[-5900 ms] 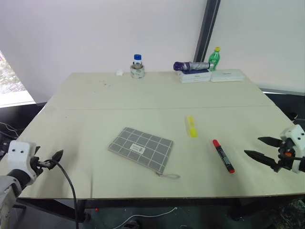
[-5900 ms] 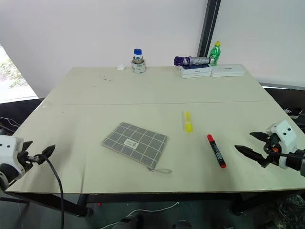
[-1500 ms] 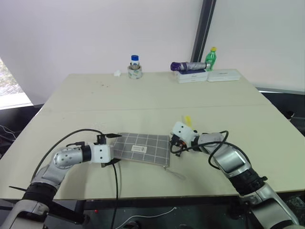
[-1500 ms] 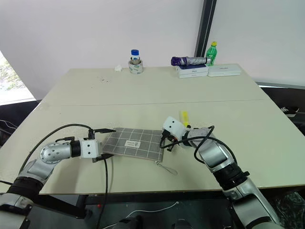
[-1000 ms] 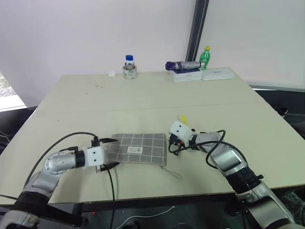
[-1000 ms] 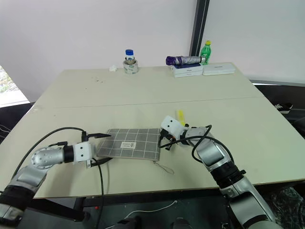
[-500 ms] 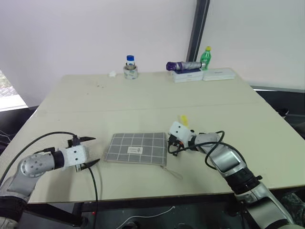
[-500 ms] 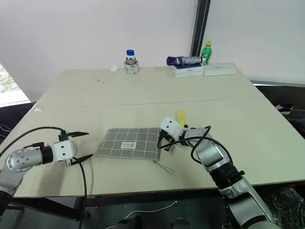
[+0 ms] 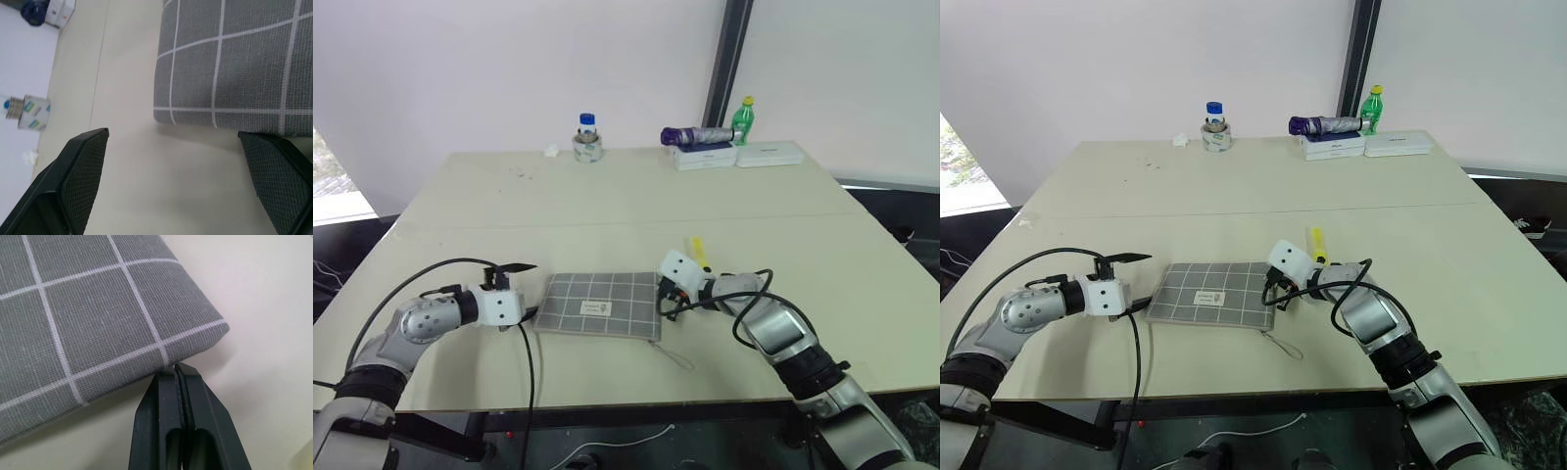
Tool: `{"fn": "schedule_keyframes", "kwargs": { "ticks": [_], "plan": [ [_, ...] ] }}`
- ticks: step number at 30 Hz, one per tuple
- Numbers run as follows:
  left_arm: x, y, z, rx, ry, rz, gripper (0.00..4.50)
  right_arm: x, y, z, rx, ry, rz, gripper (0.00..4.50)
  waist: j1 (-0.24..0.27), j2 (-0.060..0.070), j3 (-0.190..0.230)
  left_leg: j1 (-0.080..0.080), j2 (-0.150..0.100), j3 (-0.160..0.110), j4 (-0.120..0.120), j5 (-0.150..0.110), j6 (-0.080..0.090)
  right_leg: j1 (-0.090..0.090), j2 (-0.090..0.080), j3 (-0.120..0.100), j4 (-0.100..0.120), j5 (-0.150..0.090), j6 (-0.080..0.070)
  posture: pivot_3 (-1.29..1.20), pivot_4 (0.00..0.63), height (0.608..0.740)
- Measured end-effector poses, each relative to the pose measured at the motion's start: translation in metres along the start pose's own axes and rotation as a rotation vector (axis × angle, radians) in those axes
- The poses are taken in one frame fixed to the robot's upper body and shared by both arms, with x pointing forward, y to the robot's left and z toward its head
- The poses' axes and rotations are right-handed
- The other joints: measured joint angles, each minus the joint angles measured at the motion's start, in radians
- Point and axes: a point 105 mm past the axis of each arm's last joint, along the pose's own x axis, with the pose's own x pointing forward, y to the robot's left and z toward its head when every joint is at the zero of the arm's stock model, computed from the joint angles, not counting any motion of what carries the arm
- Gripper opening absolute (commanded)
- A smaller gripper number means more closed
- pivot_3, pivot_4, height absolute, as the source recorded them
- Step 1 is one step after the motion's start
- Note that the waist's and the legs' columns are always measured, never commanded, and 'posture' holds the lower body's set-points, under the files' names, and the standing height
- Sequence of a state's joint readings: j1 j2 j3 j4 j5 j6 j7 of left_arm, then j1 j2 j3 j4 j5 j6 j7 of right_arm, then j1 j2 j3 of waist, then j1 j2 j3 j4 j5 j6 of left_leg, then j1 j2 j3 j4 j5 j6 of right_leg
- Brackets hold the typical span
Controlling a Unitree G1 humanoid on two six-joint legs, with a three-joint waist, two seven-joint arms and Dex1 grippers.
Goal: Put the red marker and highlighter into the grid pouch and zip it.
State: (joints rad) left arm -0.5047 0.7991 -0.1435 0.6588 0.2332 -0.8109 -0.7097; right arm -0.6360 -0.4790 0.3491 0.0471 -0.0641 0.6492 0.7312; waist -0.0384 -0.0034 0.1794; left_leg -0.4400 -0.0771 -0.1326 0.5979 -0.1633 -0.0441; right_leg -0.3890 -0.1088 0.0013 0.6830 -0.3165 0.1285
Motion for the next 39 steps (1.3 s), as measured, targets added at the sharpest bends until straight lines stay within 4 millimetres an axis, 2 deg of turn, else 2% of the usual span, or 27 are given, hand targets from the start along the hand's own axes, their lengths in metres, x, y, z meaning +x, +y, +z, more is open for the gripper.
{"fn": "schedule_keyframes", "kwargs": {
  "ticks": [7, 20, 26, 29, 33, 36, 39],
  "plan": [
    [0.005, -0.014, 0.02, -0.037, -0.102, -0.064, 4.5, 0.0, -0.003, -0.002, 0.0, 0.003, -0.022, 0.03, -0.004, 0.0, 0.0, 0.0, 0.0, 0.0, 0.0, 0.0, 0.0, 0.0, 0.0, 0.0, 0.0, 0.0, 0.0, 0.0, 0.15, 0.736],
    [0.01, -0.03, 0.049, -0.103, -0.188, -0.119, 4.5, 0.012, -0.009, 0.005, 0.006, -0.01, -0.038, 0.03, -0.006, 0.0, 0.0, 0.001, 0.001, 0.0, 0.0, 0.0, 0.0, 0.0, 0.0, 0.001, 0.0, 0.0, 0.0, 0.0, 0.15, 0.736],
    [0.011, -0.034, 0.055, -0.13, -0.197, -0.128, 4.5, 0.015, -0.007, 0.007, 0.005, -0.015, -0.035, 0.03, -0.006, 0.0, 0.0, 0.001, 0.001, 0.0, 0.0, 0.0, 0.0, 0.0, 0.0, 0.001, 0.0, 0.0, 0.0, 0.0, 0.15, 0.736],
    [0.011, -0.038, 0.057, -0.138, -0.206, -0.143, 3.69, 0.016, -0.007, 0.007, 0.005, -0.016, -0.034, 0.0, -0.006, 0.0, 0.0, 0.001, 0.001, 0.0, 0.0, 0.0, 0.0, 0.0, 0.001, 0.001, 0.0, 0.0, 0.0, 0.0, 0.15, 0.736],
    [0.01, -0.047, 0.058, -0.181, -0.217, -0.167, 1.66, 0.016, -0.006, 0.008, 0.005, -0.018, -0.035, 0.0, -0.006, 0.0, 0.0, 0.001, 0.001, 0.0, 0.0, 0.0, 0.0, 0.0, 0.001, 0.001, 0.0, 0.0, 0.0, 0.0, 0.15, 0.736],
    [0.009, -0.045, 0.057, -0.195, -0.211, -0.143, 0.08, 0.015, -0.008, 0.007, 0.008, -0.016, -0.042, 0.0, -0.006, 0.0, 0.0, 0.001, 0.001, 0.0, 0.0, 0.0, 0.0, 0.0, 0.001, 0.001, 0.0, 0.0, 0.0, 0.0, 0.15, 0.736],
    [0.007, -0.035, 0.049, -0.22, -0.173, -0.069, 0.03, 0.015, -0.009, 0.007, 0.009, -0.016, -0.047, 0.0, -0.006, 0.0, 0.0, 0.001, 0.001, 0.0, 0.0, 0.0, 0.0, 0.0, 0.001, 0.001, 0.0, 0.0, 0.0, 0.0, 0.15, 0.736]
  ]
}}
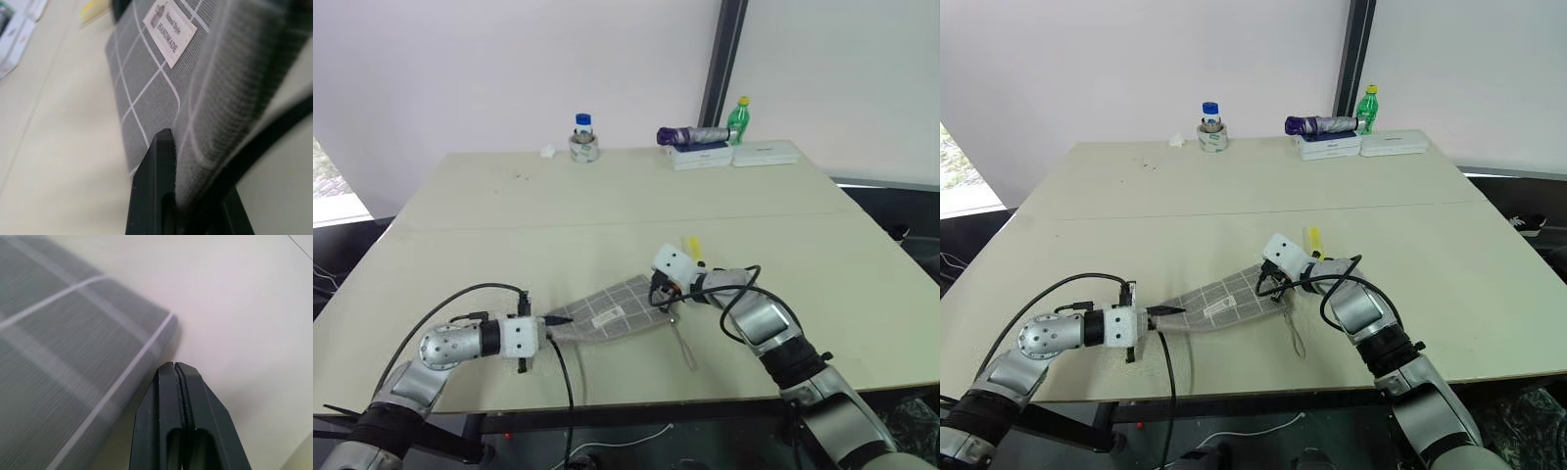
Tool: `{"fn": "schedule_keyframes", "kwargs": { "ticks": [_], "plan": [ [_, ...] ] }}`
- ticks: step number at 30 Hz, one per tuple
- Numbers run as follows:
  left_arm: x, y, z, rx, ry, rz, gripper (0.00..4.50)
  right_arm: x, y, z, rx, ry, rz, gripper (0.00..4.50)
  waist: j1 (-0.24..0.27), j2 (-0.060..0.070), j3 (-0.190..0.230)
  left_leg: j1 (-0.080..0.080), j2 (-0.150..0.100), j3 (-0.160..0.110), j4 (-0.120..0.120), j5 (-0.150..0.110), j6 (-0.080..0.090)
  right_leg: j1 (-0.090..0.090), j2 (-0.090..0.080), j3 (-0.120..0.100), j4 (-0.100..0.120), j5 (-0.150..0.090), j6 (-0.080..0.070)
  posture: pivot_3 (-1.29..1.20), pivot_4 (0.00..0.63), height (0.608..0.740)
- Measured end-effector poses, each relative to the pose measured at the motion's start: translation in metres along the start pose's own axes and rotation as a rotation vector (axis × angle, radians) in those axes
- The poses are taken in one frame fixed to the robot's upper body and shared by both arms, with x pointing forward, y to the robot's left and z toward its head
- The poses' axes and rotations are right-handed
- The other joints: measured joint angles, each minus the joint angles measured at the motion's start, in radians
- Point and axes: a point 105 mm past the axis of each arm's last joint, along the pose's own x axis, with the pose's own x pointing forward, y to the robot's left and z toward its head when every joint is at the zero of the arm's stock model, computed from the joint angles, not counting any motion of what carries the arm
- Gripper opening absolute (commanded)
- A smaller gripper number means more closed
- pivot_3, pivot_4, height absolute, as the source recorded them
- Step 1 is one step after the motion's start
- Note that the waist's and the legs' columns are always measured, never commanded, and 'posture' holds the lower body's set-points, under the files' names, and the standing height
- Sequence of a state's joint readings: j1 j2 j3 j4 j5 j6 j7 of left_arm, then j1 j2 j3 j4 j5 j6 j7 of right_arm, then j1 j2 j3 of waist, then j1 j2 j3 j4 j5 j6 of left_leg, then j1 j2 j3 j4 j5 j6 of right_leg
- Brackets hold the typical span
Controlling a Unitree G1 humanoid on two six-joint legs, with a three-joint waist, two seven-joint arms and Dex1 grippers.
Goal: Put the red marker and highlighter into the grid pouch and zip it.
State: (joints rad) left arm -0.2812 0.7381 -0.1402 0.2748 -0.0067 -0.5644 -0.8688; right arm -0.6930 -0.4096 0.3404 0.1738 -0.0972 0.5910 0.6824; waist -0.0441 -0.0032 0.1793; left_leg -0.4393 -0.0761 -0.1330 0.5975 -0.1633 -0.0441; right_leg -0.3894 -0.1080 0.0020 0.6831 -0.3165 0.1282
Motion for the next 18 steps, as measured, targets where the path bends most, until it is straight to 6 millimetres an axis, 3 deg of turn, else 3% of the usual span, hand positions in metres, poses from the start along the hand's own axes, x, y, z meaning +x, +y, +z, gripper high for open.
{"fn": "schedule_keyframes", "kwargs": {
  "ticks": [8, 14, 18],
  "plan": [
    [-0.02, 0.033, -0.033, -0.01, 0.201, 0.268, 0.03, -0.005, -0.006, -0.001, 0.002, 0.0, -0.027, 0.0, 0.0, 0.0, 0.0, 0.0, 0.0, 0.0, 0.0, 0.0, 0.0, 0.0, 0.0, 0.0, 0.0, 0.0, 0.0, 0.0, 0.15, 0.736],
    [-0.022, 0.033, -0.044, -0.022, 0.28, 0.322, 0.03, -0.005, -0.004, -0.002, 0.002, -0.002, -0.024, 0.0, 0.0, 0.0, 0.0, 0.0, 0.0, 0.0, 0.0, 0.0, 0.0, 0.0, 0.0, 0.0, 0.0, 0.0, 0.0, 0.0, 0.15, 0.736],
    [-0.02, 0.032, -0.046, -0.052, 0.303, 0.331, 1.53, -0.005, -0.003, -0.001, 0.001, -0.004, -0.024, 0.0, 0.0, 0.0, 0.0, 0.0, 0.0, 0.0, 0.0, 0.0, 0.0, 0.0, 0.0, 0.0, 0.0, 0.0, 0.0, 0.0, 0.15, 0.736]
  ]
}}
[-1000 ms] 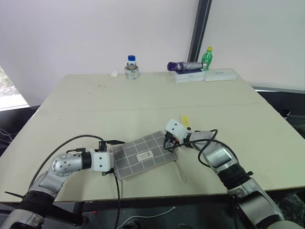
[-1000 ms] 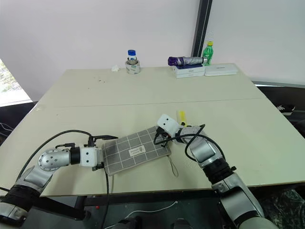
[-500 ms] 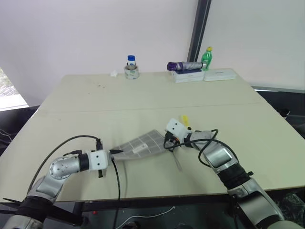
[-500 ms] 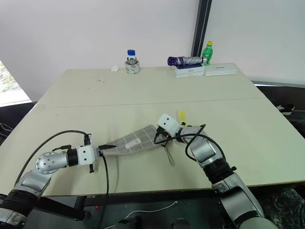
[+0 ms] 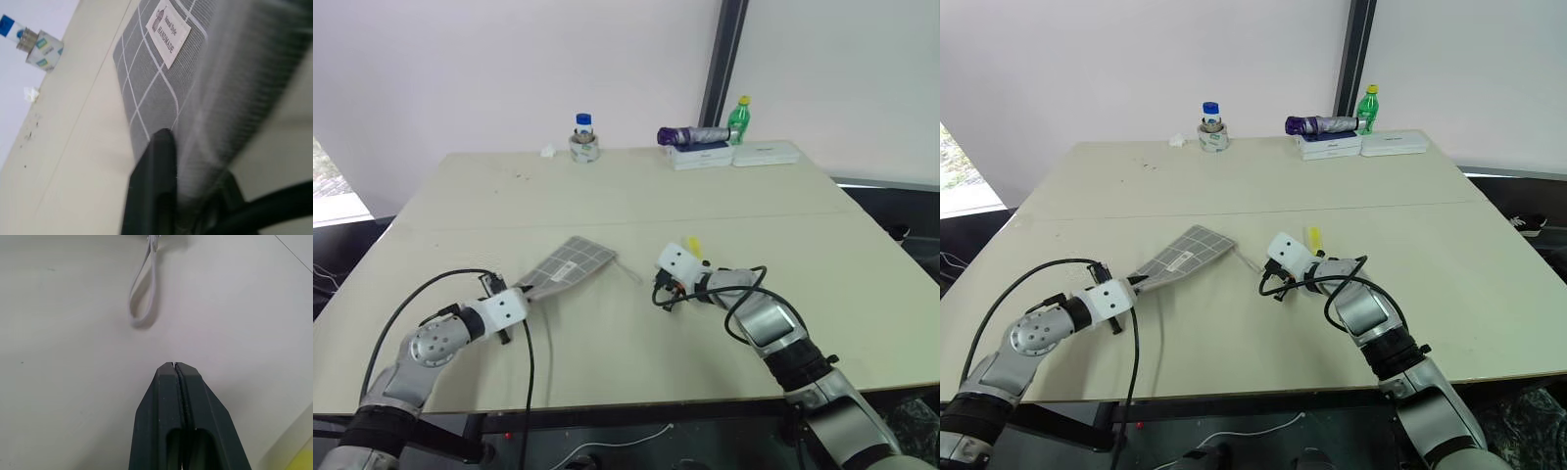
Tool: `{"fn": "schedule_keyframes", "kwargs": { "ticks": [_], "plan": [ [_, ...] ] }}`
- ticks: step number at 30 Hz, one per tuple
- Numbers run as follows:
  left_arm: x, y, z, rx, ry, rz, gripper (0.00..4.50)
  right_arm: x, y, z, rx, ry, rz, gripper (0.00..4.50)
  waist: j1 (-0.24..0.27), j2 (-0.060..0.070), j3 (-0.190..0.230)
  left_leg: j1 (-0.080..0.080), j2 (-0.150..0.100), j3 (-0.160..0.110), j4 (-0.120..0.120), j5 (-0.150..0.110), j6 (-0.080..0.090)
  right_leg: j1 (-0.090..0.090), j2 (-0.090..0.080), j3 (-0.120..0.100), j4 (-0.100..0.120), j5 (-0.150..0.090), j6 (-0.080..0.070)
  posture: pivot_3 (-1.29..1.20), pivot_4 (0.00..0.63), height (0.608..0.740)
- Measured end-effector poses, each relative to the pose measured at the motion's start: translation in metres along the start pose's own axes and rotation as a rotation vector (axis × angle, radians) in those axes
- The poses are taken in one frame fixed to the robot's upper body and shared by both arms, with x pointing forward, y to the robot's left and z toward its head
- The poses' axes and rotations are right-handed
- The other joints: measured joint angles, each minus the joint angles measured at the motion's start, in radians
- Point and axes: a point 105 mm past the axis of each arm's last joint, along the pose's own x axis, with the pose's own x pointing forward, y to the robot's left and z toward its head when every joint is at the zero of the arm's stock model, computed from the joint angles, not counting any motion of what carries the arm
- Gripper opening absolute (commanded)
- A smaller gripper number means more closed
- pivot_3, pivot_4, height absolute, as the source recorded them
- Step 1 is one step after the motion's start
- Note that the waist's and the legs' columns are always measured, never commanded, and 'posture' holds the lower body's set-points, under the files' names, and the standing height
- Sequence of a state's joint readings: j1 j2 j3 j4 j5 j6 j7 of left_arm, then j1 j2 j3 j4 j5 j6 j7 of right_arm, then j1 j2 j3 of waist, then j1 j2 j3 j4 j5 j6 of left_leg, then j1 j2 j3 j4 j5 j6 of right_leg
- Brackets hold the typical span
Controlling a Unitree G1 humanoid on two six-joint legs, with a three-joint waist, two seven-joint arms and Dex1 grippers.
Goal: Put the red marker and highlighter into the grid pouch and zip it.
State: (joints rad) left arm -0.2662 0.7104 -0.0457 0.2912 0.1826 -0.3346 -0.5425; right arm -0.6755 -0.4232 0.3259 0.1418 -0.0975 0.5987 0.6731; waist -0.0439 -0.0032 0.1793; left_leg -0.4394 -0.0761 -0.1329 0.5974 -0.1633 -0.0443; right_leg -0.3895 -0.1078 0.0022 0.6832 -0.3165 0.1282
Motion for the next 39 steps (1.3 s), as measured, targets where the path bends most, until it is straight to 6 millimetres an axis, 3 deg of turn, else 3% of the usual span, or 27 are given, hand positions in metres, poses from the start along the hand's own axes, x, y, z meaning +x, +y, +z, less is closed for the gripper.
{"fn": "schedule_keyframes", "kwargs": {
  "ticks": [3, 15, 26, 29, 33, 39],
  "plan": [
    [-0.002, -0.005, 0.004, -0.011, -0.014, -0.019, 3.1, 0.0, 0.0, 0.0, -0.001, -0.001, 0.0, 0.0, 0.0, 0.0, 0.0, 0.0, 0.0, 0.0, 0.0, 0.0, 0.0, 0.0, 0.0, 0.0, 0.0, 0.0, 0.0, 0.0, 0.15, 0.736],
    [-0.01, -0.024, 0.023, -0.024, -0.107, -0.124, 3.1, 0.001, -0.001, 0.003, -0.016, -0.016, -0.012, 0.0, 0.002, 0.0, 0.0, 0.0, 0.0, 0.0, 0.0, 0.0, 0.0, 0.0, 0.0, 0.001, 0.0, 0.0, 0.0, 0.0, 0.15, 0.736],
    [0.006, -0.041, 0.048, -0.01, -0.179, -0.147, 3.1, 0.003, -0.002, 0.005, -0.021, -0.027, -0.017, 0.0, 0.002, 0.0, 0.0, 0.0, 0.0, 0.0, 0.0, 0.0, 0.0, 0.0, 0.0, 0.001, 0.0, 0.0, 0.0, 0.0, 0.15, 0.736],
    [0.007, -0.042, 0.048, -0.008, -0.173, -0.152, 2.21, 0.003, -0.002, 0.005, -0.021, -0.027, -0.017, 0.0, 0.001, 0.0, 0.0, 0.0, 0.0, 0.0, 0.0, 0.0, 0.0, 0.0, 0.0, 0.001, 0.0, 0.0, 0.0, 0.0, 0.15, 0.736],
    [0.01, -0.046, 0.051, -0.026, -0.181, -0.153, 0.14, 0.002, -0.002, 0.006, -0.02, -0.028, -0.017, 0.0, 0.001, 0.0, 0.0, 0.0, 0.0, 0.0, 0.0, 0.0, 0.0, 0.0, 0.0, 0.001, 0.0, 0.0, 0.0, 0.0, 0.15, 0.736],
    [0.008, -0.041, 0.058, -0.06, -0.212, -0.117, 0.02, 0.002, -0.001, 0.004, -0.016, -0.027, -0.021, 0.0, 0.002, 0.0, 0.0, 0.0, 0.0, 0.0, 0.0, 0.0, 0.0, 0.0, 0.0, 0.001, 0.0, 0.0, 0.0, 0.0, 0.15, 0.736]
  ]
}}
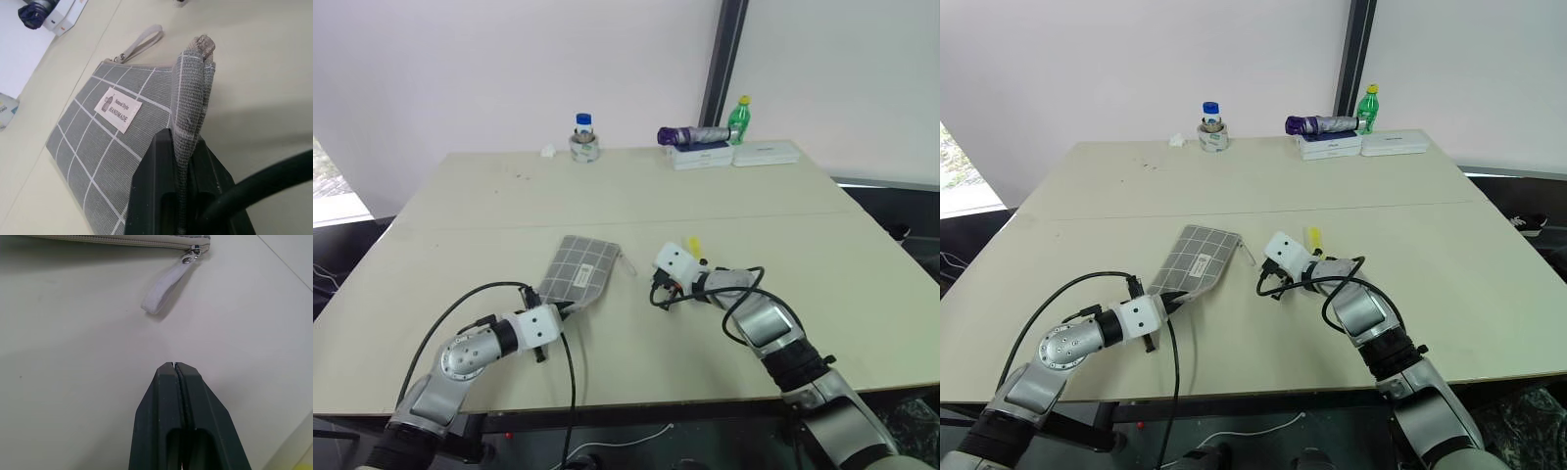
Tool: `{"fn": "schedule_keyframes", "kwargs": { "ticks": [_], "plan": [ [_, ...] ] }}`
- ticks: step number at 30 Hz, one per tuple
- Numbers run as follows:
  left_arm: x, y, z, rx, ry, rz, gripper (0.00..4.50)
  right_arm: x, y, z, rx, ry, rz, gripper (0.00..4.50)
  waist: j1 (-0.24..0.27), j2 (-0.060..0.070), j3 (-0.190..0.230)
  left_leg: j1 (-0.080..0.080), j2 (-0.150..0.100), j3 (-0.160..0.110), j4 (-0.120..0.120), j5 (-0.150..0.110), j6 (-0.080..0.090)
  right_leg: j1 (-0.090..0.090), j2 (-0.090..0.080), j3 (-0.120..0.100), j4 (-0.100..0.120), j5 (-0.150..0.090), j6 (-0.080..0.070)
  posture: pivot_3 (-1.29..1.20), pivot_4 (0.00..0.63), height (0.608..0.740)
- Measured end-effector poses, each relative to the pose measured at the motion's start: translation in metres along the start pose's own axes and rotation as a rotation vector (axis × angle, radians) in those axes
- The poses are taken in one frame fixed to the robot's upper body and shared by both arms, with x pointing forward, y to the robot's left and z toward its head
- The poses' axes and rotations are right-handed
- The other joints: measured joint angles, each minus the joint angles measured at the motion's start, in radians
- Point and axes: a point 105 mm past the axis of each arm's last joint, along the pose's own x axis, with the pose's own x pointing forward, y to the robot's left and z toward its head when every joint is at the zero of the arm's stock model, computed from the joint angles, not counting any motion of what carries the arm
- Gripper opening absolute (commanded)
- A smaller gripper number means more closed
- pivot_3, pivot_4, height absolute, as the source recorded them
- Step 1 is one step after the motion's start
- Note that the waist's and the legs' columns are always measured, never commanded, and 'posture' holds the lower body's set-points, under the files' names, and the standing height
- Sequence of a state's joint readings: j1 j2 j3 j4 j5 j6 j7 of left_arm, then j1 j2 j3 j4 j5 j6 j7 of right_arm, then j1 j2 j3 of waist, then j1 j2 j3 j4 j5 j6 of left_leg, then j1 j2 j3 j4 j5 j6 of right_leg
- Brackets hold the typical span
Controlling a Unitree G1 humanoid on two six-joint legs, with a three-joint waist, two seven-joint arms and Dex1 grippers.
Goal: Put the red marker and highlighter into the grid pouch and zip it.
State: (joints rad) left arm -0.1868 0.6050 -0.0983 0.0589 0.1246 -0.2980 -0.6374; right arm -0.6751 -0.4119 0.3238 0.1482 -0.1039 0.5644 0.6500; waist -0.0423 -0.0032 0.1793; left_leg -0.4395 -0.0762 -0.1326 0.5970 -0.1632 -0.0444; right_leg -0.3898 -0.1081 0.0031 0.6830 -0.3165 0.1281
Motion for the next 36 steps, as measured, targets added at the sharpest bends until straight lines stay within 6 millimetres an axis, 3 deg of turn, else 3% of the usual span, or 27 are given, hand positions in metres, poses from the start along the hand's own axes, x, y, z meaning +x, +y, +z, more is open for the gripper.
{"fn": "schedule_keyframes", "kwargs": {
  "ticks": [4, 8, 12, 16, 26, 36],
  "plan": [
    [-0.002, 0.022, 0.013, -0.128, -0.058, 0.115, 0.02, -0.012, -0.016, 0.011, 0.007, -0.056, -0.056, 0.0, 0.002, 0.0, 0.0, -0.001, 0.0, 0.0, 0.001, 0.0, 0.0, 0.0, 0.0, 0.0, 0.0, 0.0, 0.0, 0.0, 0.15, 0.736],
    [-0.006, 0.041, 0.032, -0.277, -0.134, 0.189, 0.02, -0.037, -0.034, 0.03, 0.033, -0.161, -0.095, 0.0, 0.001, 0.0, 0.0, -0.001, 0.0, 0.0, 0.0, 0.0, 0.0, 0.0, 0.0, 0.0, 0.0, 0.0, 0.0, 0.0, 0.15, 0.736],
    [-0.003, 0.039, 0.052, -0.392, -0.202, 0.17, 0.0, -0.059, -0.038, 0.042, 0.1, -0.255, -0.052, 1.38, 0.001, 0.0, 0.0, -0.001, 0.0, 0.0, 0.001, 0.0, 0.0, 0.001, 0.0, 0.0, 0.0, 0.0, 0.0, 0.0, 0.15, 0.736],
    [-0.001, 0.035, 0.062, -0.475, -0.234, 0.128, 0.0, -0.069, -0.039, 0.042, 0.176, -0.281, -0.033, 3.53, 0.0, 0.0, 0.0, -0.001, 0.0, 0.0, 0.001, 0.0, 0.0, 0.001, 0.0, 0.0, 0.0, 0.0, 0.0, 0.0, 0.15, 0.736],
    [-0.001, 0.035, 0.085, -0.647, -0.32, -0.026, 0.0, -0.068, -0.034, 0.037, 0.33, -0.304, -0.006, 3.53, 0.001, 0.0, 0.0, -0.001, 0.0, 0.0, 0.001, 0.0, 0.0, 0.0, 0.0, 0.0, 0.0, 0.0, 0.0, 0.0, 0.15, 0.736],
    [-0.011, 0.053, 0.097, -0.705, -0.378, -0.053, 0.0, -0.065, -0.039, 0.029, 0.373, -0.283, -0.039, 3.53, 0.002, -0.001, 0.0, -0.001, 0.0, 0.0, 0.001, 0.0, 0.0, 0.001, 0.0, 0.0, -0.001, 0.0, 0.0, 0.0, 0.15, 0.736]
  ]
}}
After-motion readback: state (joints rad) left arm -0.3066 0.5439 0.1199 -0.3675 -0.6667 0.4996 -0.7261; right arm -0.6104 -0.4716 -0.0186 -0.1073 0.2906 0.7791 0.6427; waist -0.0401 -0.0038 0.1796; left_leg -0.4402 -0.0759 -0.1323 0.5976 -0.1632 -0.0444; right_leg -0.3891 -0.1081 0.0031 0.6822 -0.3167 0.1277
